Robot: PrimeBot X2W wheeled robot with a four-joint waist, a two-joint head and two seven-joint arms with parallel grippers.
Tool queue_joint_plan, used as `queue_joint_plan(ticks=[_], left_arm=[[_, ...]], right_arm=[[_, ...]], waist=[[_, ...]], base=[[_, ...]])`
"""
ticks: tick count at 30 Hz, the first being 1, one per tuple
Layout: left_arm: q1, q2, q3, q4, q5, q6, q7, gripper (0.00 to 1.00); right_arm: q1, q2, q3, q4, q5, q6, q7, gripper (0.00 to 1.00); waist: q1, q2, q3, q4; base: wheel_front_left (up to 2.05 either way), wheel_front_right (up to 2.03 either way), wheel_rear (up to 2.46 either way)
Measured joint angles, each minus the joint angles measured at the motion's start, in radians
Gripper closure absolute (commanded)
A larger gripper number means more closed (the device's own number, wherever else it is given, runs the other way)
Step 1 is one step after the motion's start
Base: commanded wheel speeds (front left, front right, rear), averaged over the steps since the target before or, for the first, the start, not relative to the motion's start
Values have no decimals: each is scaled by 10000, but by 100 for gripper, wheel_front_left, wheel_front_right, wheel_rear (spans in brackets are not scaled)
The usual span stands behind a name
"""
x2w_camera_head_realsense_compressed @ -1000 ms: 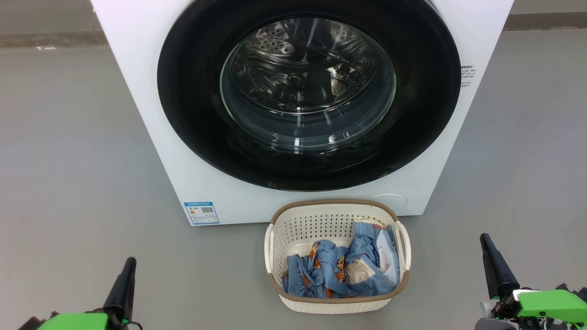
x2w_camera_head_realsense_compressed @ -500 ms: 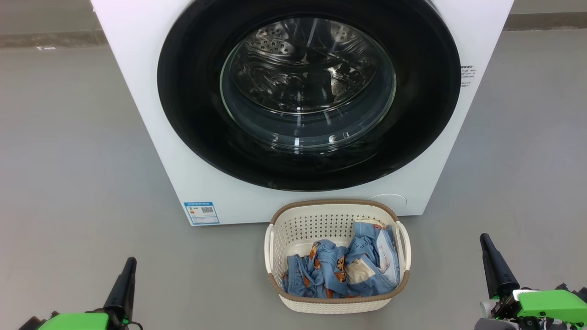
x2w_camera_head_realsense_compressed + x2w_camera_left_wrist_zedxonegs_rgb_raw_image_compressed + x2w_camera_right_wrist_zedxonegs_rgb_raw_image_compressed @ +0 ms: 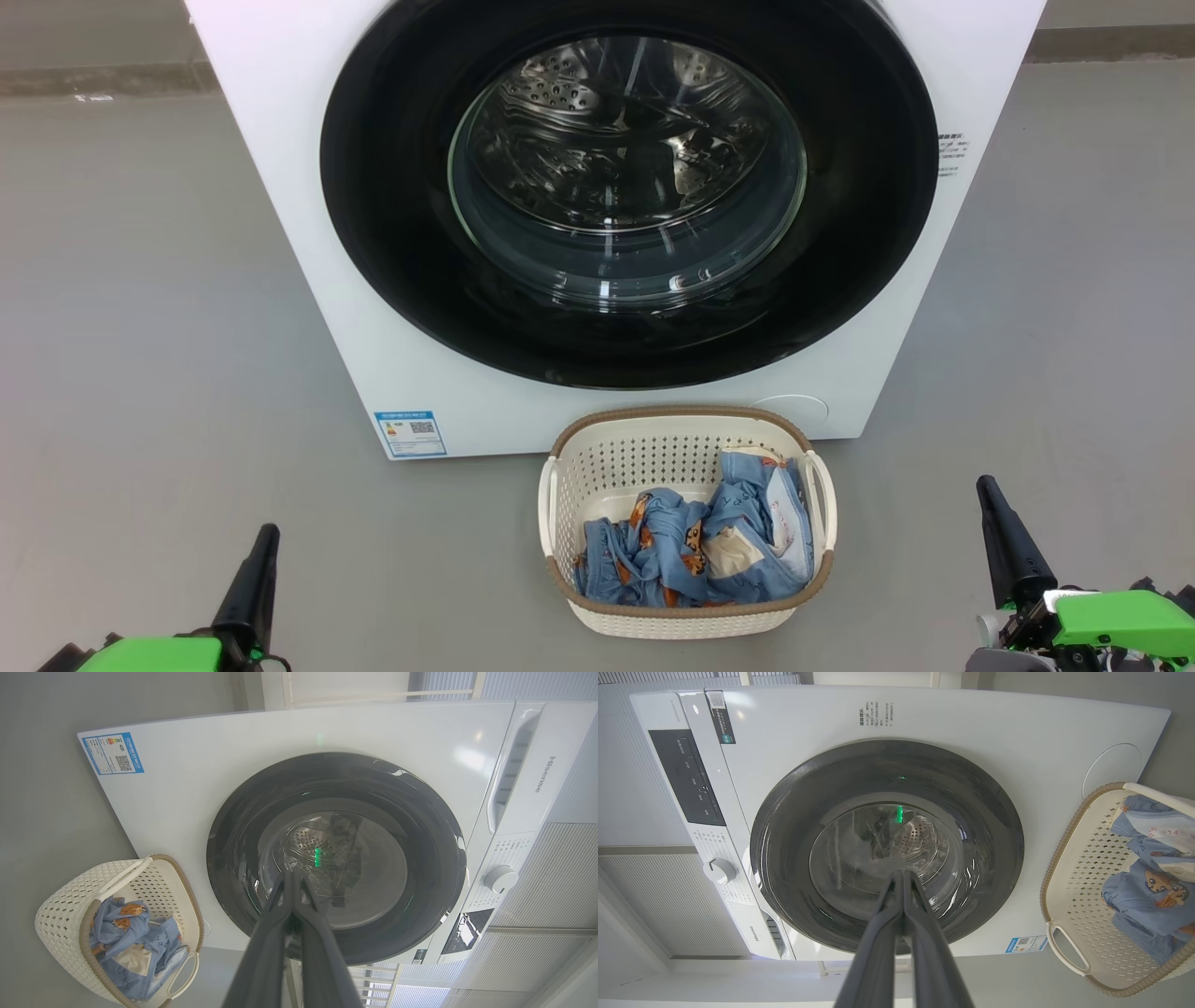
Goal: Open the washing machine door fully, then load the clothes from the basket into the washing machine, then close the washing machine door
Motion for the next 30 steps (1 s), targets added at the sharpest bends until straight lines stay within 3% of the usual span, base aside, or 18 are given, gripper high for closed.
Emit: queue_joint_plan(ticks=[30], left_arm=[[-1, -8, 15, 0, 2, 0, 2, 100]], right_arm=[[0, 8, -4, 2, -2, 0, 2, 100]], waist=[[0, 0, 0, 0]], base=[[0, 0, 0]])
